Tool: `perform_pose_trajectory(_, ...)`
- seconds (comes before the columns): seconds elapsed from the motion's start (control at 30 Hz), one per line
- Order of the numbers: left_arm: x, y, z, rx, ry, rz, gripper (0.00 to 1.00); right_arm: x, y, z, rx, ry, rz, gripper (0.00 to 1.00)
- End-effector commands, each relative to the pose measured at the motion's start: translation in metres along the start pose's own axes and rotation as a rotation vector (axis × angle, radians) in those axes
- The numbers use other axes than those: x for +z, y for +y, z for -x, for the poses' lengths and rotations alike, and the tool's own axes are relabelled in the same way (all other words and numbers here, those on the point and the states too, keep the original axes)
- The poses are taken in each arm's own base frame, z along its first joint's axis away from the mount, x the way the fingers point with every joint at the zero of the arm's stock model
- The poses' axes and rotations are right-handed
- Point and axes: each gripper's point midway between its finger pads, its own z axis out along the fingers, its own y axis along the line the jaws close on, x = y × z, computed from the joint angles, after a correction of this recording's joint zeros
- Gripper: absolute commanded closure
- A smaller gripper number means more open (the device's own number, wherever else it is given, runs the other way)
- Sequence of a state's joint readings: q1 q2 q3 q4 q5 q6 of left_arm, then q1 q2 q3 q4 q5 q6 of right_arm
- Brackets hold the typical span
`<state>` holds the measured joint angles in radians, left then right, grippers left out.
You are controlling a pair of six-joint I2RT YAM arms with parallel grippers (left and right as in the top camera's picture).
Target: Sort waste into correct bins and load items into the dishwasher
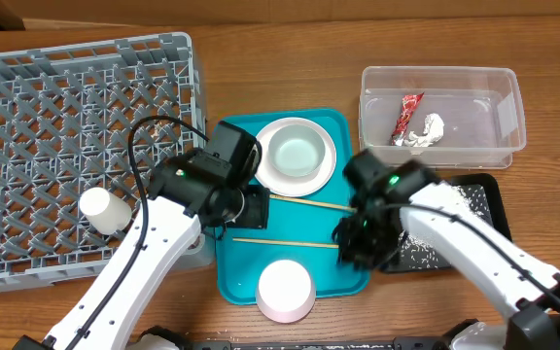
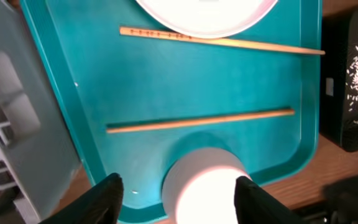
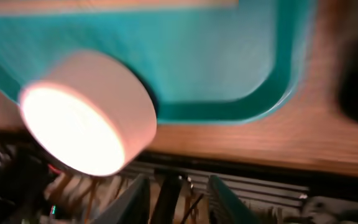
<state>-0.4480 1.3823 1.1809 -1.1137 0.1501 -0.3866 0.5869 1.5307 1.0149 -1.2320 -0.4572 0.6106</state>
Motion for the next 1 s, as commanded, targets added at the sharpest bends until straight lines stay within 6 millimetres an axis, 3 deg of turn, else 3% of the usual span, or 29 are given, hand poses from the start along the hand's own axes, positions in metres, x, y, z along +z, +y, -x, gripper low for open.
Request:
perform_pose_trajectory(0.0, 0.002, 0.002, 0.006, 0.050, -0.002, 0.020, 0.43, 0.026, 0.005, -0.030, 0.060, 0.134, 0.054, 0.72)
perform_pose_trajectory(0.33, 0.026, -0.003, 0.004, 0.088, 0.077, 0.003, 0.43, 0.058, -0.016, -0.046, 0.160, 0.179, 0.000, 0.85)
perform_pose_trajectory(0.57, 0.033, -0.003, 0.005, 0.089, 0.089, 0.002, 0.43, 0.080, -0.007, -0.047, 0.198, 0.217, 0.120, 0.90)
perform_pose_trajectory(0.97, 0.033, -0.004, 0.008, 0.095, 0.080, -0.002, 0.42, 0.095, 0.002, -0.043, 0.227, 0.172, 0.139, 0.94)
